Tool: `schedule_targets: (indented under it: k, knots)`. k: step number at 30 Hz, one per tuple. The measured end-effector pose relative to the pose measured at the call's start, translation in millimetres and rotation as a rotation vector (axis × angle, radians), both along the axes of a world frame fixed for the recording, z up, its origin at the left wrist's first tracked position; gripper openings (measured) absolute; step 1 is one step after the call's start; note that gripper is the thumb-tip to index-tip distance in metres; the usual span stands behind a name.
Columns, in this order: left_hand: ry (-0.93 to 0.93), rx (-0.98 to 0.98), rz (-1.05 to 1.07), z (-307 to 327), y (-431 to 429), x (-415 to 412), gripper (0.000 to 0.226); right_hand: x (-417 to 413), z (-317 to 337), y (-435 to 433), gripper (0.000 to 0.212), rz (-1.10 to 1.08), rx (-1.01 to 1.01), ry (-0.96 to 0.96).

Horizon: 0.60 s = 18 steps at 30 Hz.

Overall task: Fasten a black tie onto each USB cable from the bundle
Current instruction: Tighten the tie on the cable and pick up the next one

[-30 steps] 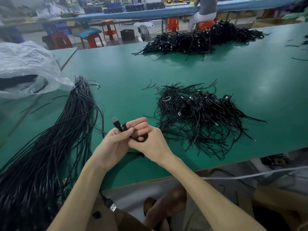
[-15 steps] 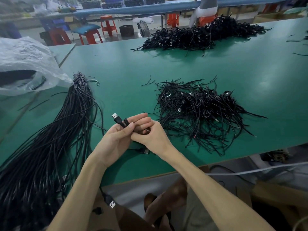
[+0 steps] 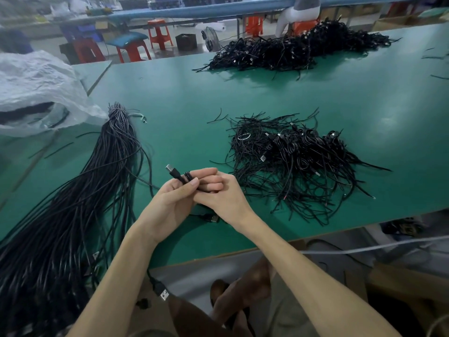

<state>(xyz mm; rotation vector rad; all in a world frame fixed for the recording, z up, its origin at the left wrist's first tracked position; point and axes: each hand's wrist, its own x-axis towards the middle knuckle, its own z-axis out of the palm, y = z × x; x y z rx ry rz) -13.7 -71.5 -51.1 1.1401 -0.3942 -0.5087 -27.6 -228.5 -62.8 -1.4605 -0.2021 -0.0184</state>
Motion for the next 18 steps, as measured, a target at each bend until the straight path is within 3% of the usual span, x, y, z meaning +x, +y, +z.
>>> schedule_targets:
  k: [18]
  knots:
    - [-0.023,-0.015,-0.055,0.0,1.7,4.6,0.044,-0.2,0.6,0.1,0.024,-0.043,-0.044,0.031]
